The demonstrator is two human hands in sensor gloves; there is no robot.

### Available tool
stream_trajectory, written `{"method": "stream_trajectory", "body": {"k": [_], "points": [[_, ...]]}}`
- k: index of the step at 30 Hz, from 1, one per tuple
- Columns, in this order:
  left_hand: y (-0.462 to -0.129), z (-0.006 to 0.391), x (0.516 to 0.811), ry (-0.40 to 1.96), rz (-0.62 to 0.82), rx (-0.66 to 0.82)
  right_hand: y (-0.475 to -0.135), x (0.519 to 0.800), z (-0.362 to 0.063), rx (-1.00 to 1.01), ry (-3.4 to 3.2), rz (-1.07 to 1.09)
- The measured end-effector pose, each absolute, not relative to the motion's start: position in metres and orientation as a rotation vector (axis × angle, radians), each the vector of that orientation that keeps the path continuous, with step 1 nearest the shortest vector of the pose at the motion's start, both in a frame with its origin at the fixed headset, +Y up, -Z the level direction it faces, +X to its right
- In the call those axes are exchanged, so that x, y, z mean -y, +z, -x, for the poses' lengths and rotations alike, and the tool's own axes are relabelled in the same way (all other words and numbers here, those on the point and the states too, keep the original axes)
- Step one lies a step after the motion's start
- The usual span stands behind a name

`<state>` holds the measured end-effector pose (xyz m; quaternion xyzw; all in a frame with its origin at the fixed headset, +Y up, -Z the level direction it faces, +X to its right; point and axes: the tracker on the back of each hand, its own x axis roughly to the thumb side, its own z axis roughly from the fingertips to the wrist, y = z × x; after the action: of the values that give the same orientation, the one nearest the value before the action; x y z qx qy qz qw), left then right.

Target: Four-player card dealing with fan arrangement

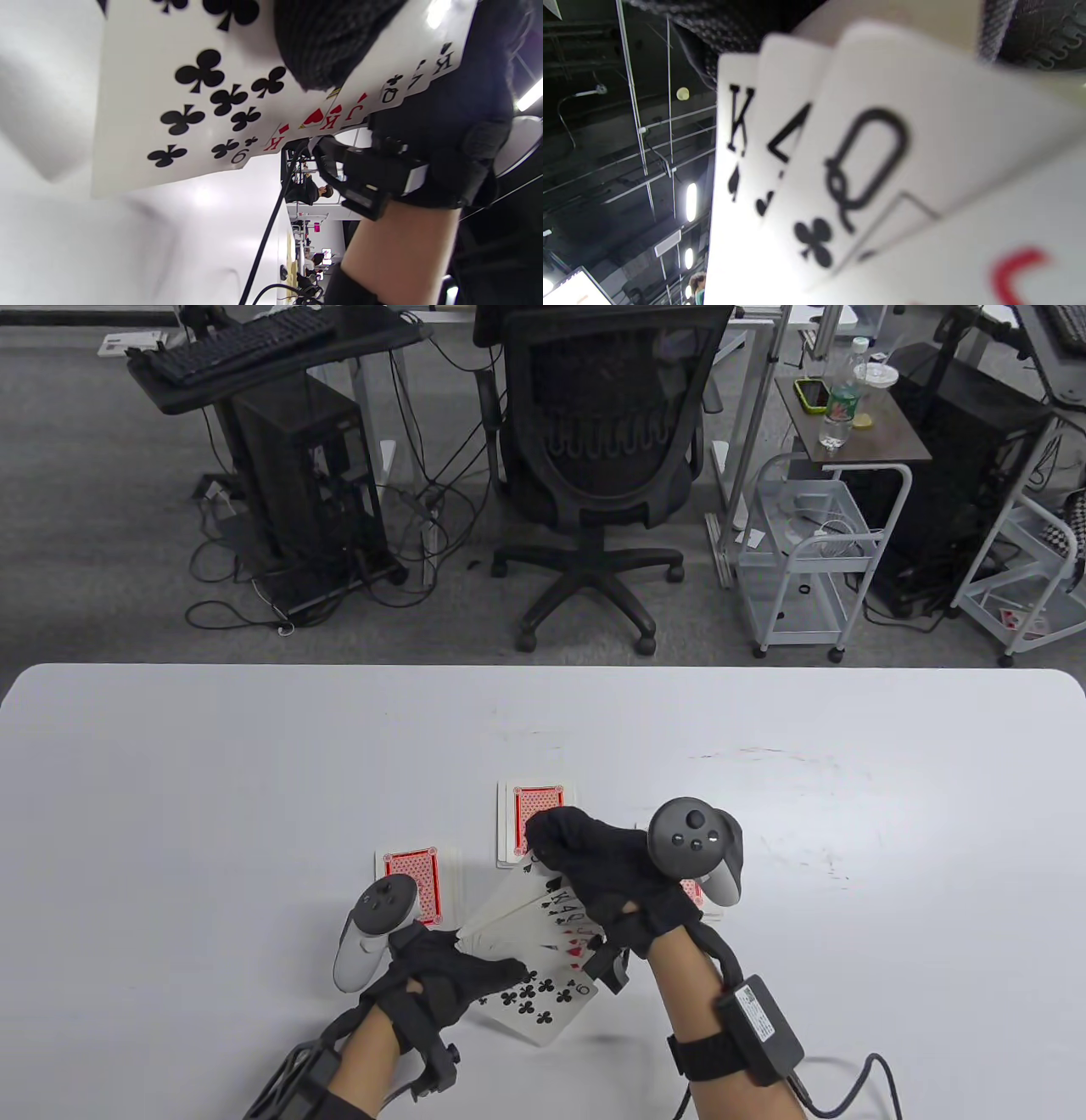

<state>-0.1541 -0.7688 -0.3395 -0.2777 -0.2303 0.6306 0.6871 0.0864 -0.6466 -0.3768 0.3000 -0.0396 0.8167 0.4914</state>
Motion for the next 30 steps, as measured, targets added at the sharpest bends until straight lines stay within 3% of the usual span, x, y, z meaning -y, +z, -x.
{"method": "stream_trajectory", "body": {"k": [10, 14, 16, 20, 27, 30], "points": [[-0.339, 0.154, 0.774, 1.436, 0.657, 0.526, -0.378, 0.659, -0.073, -0.058, 1.889, -0.803], [-0.340, 0.162, 0.774, 1.590, 0.578, 0.455, -0.379, 0.665, -0.091, -0.034, 2.019, -0.572], [-0.340, 0.165, 0.776, 1.656, 0.543, 0.412, -0.380, 0.666, -0.092, -0.070, 2.150, -0.559], [-0.338, 0.168, 0.779, 1.730, 0.514, 0.360, -0.376, 0.670, -0.081, 0.071, 2.041, -0.503], [-0.336, 0.169, 0.781, 1.850, 0.487, 0.247, -0.360, 0.660, -0.066, 0.382, 2.167, -0.674], [-0.334, 0.169, 0.780, 1.855, 0.481, 0.242, -0.356, 0.659, -0.059, 0.358, 2.216, -0.740]]}}
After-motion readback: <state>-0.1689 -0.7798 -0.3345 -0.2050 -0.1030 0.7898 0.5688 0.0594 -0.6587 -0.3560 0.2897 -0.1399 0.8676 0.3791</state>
